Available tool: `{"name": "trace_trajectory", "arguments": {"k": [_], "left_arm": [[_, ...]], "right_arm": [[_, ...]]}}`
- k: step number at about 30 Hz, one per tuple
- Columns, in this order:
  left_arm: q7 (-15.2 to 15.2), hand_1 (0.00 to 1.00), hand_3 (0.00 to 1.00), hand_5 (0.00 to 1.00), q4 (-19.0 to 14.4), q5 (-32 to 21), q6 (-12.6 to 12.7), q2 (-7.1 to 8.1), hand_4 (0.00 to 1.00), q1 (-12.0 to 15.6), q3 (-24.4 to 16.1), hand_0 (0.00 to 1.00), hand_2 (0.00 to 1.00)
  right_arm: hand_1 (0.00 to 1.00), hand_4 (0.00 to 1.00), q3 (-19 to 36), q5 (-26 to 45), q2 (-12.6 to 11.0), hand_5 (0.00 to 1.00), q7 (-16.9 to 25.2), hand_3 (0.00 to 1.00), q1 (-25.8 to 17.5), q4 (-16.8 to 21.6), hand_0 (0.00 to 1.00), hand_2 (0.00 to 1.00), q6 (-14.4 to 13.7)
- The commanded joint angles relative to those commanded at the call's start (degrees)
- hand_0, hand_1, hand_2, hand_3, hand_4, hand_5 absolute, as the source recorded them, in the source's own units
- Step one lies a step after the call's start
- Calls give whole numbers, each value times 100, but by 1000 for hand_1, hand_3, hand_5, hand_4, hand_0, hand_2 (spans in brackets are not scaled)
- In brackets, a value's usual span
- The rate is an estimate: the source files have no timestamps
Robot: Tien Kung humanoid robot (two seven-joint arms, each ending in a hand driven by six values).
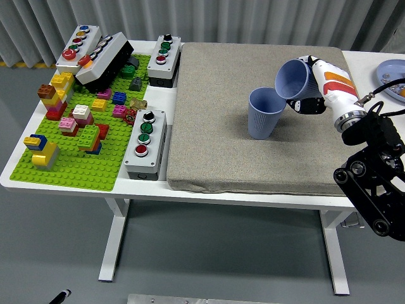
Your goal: Pick cup pour cup place
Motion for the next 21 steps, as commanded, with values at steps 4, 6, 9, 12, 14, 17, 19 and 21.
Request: {"name": "trace_trajectory", "arguments": {"k": [4, 6, 9, 12, 14, 17, 19, 21], "left_arm": [[0, 810, 790, 998, 0, -6, 0, 3, 624, 7, 6, 837, 881], [0, 810, 790, 998, 0, -12, 0, 6, 624, 7, 15, 837, 881], [0, 809, 790, 998, 0, -18, -1, 8, 624, 7, 22, 837, 881], [-2, 809, 790, 998, 0, -25, 1, 11, 624, 10, 27, 837, 881], [-3, 809, 790, 998, 0, -24, 1, 12, 624, 12, 29, 837, 881], [-4, 810, 790, 998, 0, -23, 1, 12, 625, 11, 28, 837, 881], [-7, 810, 790, 998, 0, -27, 4, 12, 625, 10, 27, 837, 881], [-8, 810, 790, 998, 0, -27, 6, 11, 625, 6, 25, 837, 882]], "right_arm": [[673, 798, -46, -94, -16, 208, -41, 698, 16, 42, 787, 559, 2], [673, 798, -72, -142, -22, 208, -62, 698, 31, 63, 787, 559, 1], [672, 797, -99, -187, -39, 208, -86, 695, 48, 81, 788, 559, 2], [672, 797, -135, -272, -65, 208, -107, 695, 59, 114, 788, 559, 4], [672, 797, -174, -342, -77, 208, -132, 695, 72, 131, 788, 559, 8], [672, 796, -222, -365, -88, 209, -148, 693, 95, 126, 788, 559, 7], [672, 796, -239, -367, -95, 209, -149, 693, 102, 114, 788, 559, 8], [672, 795, -248, -374, -105, 209, -153, 691, 108, 108, 787, 558, 10]]}}
